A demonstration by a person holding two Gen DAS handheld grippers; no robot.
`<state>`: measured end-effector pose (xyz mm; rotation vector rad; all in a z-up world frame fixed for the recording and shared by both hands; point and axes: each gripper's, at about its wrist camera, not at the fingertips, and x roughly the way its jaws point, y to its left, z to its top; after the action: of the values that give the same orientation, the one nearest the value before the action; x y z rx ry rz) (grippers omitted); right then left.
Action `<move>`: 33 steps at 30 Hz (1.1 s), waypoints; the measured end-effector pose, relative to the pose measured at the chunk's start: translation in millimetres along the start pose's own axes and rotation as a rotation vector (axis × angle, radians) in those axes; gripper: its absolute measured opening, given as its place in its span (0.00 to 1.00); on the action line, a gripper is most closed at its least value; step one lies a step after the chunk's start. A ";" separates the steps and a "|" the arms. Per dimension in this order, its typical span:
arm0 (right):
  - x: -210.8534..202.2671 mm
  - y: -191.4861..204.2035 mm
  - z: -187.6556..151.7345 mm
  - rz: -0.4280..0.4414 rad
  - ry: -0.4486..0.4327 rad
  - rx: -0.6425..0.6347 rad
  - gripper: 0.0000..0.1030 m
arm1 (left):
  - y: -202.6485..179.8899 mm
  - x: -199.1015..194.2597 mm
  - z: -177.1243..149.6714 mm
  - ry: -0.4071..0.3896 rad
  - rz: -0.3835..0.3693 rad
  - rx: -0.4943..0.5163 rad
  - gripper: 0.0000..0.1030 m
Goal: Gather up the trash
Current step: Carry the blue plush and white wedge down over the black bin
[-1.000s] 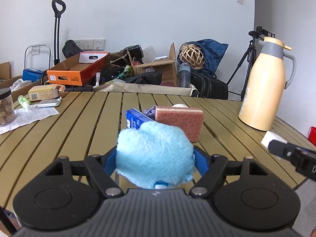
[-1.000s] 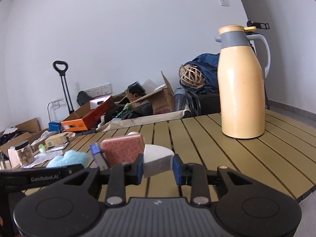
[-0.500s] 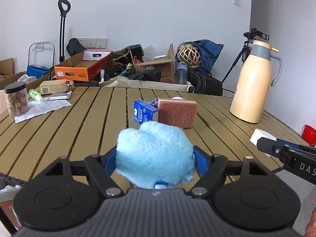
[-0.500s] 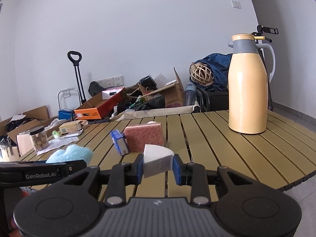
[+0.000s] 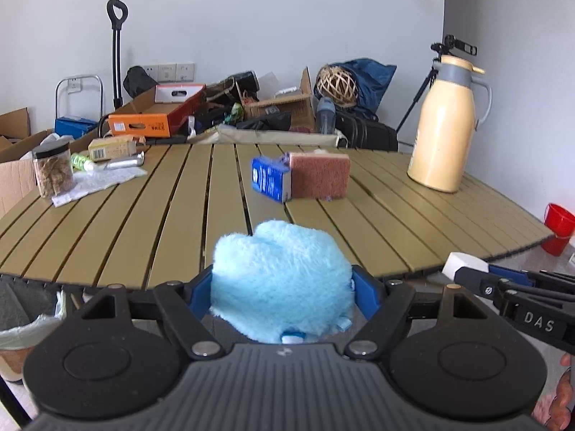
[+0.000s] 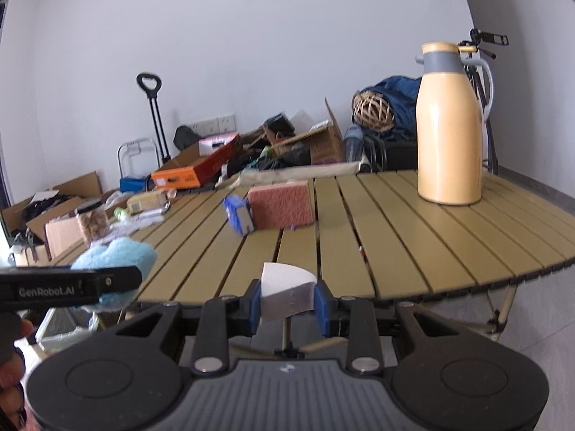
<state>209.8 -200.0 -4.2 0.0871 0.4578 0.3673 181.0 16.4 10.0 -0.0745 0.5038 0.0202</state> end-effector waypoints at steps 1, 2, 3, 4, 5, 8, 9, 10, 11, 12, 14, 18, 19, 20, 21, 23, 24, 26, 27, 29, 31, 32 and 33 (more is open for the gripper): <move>-1.1 0.7 -5.1 0.005 0.013 -0.001 0.28 | 0.0 -2.5 -4.6 0.009 -0.001 0.004 0.75; -1.7 1.7 -9.8 0.010 0.025 -0.003 0.28 | 0.3 -4.4 -9.1 0.018 0.001 0.007 0.75; -2.2 2.6 -14.6 0.015 0.038 -0.005 0.28 | 0.7 -6.5 -14.5 0.029 0.004 0.010 0.75; -2.4 3.5 -19.8 0.021 0.052 -0.007 0.28 | 0.9 -7.4 -18.9 0.039 0.006 0.012 0.75; -2.3 4.7 -25.8 0.027 0.067 -0.008 0.28 | 1.5 -7.8 -23.4 0.052 0.008 0.013 0.75; -1.5 7.3 -41.8 0.043 0.112 -0.009 0.28 | 3.9 -8.6 -38.0 0.096 0.015 0.024 0.75; -1.3 8.4 -46.7 0.050 0.127 -0.009 0.28 | 5.0 -8.7 -43.8 0.111 0.021 0.028 0.75; -0.9 9.8 -51.6 0.056 0.142 -0.011 0.28 | 6.5 -8.3 -49.1 0.124 0.026 0.029 0.75; -0.2 11.9 -57.4 0.061 0.160 -0.015 0.28 | 7.3 -7.7 -52.8 0.136 0.028 0.027 0.75; 1.0 13.6 -62.4 0.065 0.177 -0.019 0.28 | 9.3 -6.3 -58.0 0.154 0.031 0.025 0.75; 4.5 16.4 -72.0 0.072 0.211 -0.023 0.28 | 13.2 -3.0 -65.8 0.183 0.037 0.020 0.75; 14.4 22.0 -86.0 0.086 0.272 -0.033 0.28 | 20.6 7.6 -80.0 0.237 0.051 0.008 0.75; 17.2 23.6 -89.2 0.090 0.287 -0.037 0.28 | 22.9 11.3 -82.8 0.251 0.057 0.004 0.75; 19.9 24.7 -92.0 0.093 0.299 -0.041 0.28 | 25.1 14.5 -85.2 0.262 0.061 -0.001 0.75; 23.0 25.9 -95.2 0.097 0.316 -0.046 0.28 | 27.3 18.3 -88.6 0.275 0.066 -0.007 0.75; 29.0 27.9 -99.9 0.103 0.344 -0.054 0.28 | 30.5 24.4 -93.6 0.296 0.075 -0.015 0.75; 32.1 28.9 -101.9 0.107 0.358 -0.056 0.28 | 32.5 27.6 -96.2 0.308 0.080 -0.019 0.75; 38.7 31.1 -105.4 0.118 0.384 -0.064 0.28 | 37.1 33.8 -100.6 0.329 0.094 -0.029 0.75; 42.6 32.5 -105.4 0.124 0.394 -0.069 0.28 | 39.5 36.3 -102.1 0.337 0.101 -0.036 0.75; 49.7 35.3 -106.7 0.136 0.414 -0.081 0.28 | 45.2 41.2 -104.4 0.351 0.121 -0.050 0.75; 57.5 38.0 -108.0 0.146 0.435 -0.092 0.28 | 52.3 45.7 -108.4 0.371 0.145 -0.061 0.75; 61.9 39.4 -108.9 0.159 0.448 -0.103 0.28 | 56.9 47.8 -110.8 0.382 0.157 -0.069 0.75; 66.8 41.0 -109.8 0.163 0.459 -0.109 0.28 | 60.2 49.5 -112.0 0.389 0.166 -0.075 0.75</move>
<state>203.0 -137.4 -123.5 -0.0689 0.8862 0.5754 168.1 68.0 -115.7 -0.1110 0.8971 0.1906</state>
